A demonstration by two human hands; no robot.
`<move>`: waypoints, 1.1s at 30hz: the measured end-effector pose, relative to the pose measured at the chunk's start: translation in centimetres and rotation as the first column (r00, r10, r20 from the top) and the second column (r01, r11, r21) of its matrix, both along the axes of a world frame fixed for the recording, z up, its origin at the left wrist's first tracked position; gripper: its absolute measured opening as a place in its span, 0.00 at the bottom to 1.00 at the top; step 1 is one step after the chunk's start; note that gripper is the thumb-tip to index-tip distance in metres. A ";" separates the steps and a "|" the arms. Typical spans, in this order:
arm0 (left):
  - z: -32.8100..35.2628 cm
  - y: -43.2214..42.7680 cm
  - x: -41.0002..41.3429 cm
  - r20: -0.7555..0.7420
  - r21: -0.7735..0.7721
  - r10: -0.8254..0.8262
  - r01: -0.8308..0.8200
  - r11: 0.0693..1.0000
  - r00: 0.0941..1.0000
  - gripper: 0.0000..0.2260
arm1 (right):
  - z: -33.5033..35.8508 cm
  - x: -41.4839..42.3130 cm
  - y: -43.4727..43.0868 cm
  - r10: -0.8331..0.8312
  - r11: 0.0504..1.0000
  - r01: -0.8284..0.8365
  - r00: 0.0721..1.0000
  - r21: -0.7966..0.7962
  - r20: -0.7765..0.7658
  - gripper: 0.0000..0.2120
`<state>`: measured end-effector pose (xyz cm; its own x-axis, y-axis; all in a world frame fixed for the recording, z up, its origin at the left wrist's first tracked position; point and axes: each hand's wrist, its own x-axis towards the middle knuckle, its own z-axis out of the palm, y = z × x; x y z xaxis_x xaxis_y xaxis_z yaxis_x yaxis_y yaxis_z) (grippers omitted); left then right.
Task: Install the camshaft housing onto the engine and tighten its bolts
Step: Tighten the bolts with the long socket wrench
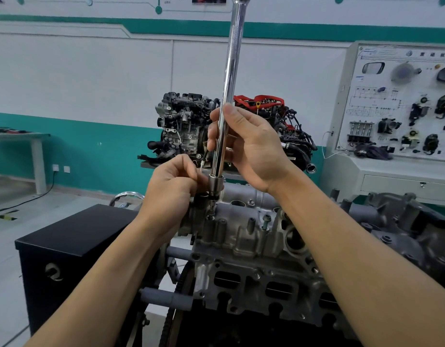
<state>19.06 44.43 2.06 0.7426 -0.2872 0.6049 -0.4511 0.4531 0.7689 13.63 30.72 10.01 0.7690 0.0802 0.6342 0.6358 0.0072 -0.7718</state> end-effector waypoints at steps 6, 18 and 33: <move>0.2 -0.3 -0.4 -0.012 -0.034 0.054 -0.054 0.998 0.998 0.22 | -0.1 0.0 0.0 -0.015 1.000 0.015 1.000 0.003 -0.006 0.12; 0.5 -0.2 -0.6 -0.010 -0.033 0.033 -0.034 0.999 0.999 0.25 | -0.1 0.0 0.0 -0.004 1.000 0.004 1.000 0.003 -0.004 0.12; 4.4 -1.3 0.4 0.319 0.197 -0.222 0.165 0.966 0.921 0.06 | -0.1 0.4 -0.2 -0.075 0.992 0.067 0.994 0.104 0.081 0.08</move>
<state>19.47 43.11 6.43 0.4238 -0.5208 0.7411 -0.6116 0.4390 0.6582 14.05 30.56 9.93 0.7135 -0.0403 0.6995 0.7006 0.0347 -0.7127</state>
